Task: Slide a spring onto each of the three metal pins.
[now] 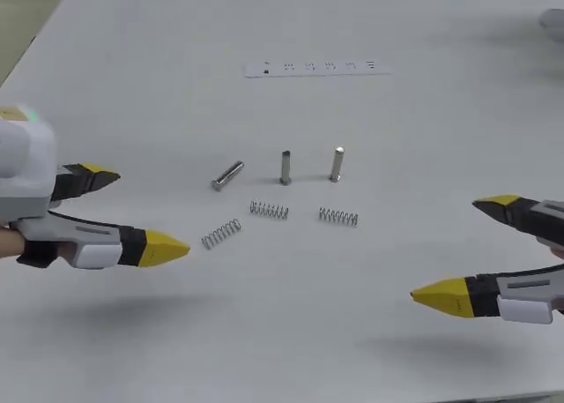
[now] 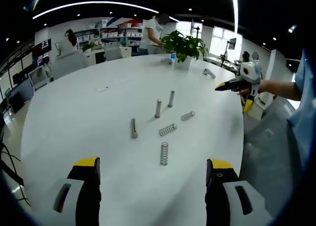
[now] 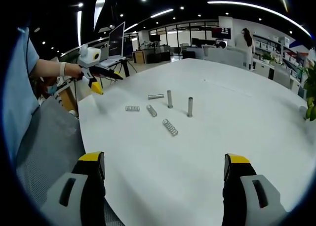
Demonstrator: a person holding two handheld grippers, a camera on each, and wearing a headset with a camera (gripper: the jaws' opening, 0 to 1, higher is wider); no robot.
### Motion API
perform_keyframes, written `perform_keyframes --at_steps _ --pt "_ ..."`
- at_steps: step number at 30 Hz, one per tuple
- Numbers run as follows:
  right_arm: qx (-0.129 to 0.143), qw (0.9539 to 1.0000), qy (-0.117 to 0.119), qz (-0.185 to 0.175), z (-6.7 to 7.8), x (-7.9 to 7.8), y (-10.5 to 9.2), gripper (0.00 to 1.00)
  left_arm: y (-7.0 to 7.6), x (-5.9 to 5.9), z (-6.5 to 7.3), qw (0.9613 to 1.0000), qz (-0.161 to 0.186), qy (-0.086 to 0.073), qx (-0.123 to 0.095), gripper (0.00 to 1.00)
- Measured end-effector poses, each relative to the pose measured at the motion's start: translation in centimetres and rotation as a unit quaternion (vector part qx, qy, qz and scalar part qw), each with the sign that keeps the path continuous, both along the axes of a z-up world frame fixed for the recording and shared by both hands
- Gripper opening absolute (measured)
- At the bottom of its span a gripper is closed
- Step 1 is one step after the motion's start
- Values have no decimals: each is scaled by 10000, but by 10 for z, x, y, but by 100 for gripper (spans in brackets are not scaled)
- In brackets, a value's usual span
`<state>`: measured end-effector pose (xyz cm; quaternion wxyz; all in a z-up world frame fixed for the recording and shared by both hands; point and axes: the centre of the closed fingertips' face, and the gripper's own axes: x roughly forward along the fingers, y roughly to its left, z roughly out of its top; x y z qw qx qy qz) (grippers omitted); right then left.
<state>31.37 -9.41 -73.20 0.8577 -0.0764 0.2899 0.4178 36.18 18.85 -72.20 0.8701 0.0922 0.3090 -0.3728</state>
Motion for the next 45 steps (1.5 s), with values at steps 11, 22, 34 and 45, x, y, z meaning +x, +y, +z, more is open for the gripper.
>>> perform_keyframes --at_steps 11,22,34,45 --pt "-16 10000 88 1 -6 0 -3 100 -7 21 2 10000 -32 29 -67 79" --pt "-38 9999 124 46 -9 5 -3 100 -13 36 -10 9998 -88 172 9 75" --pt "-21 9998 152 111 -12 12 3 100 -26 55 -17 9996 -144 240 -36 70" --pt "-93 9996 205 157 -19 15 1 100 -36 77 -26 9995 -193 240 6 68"
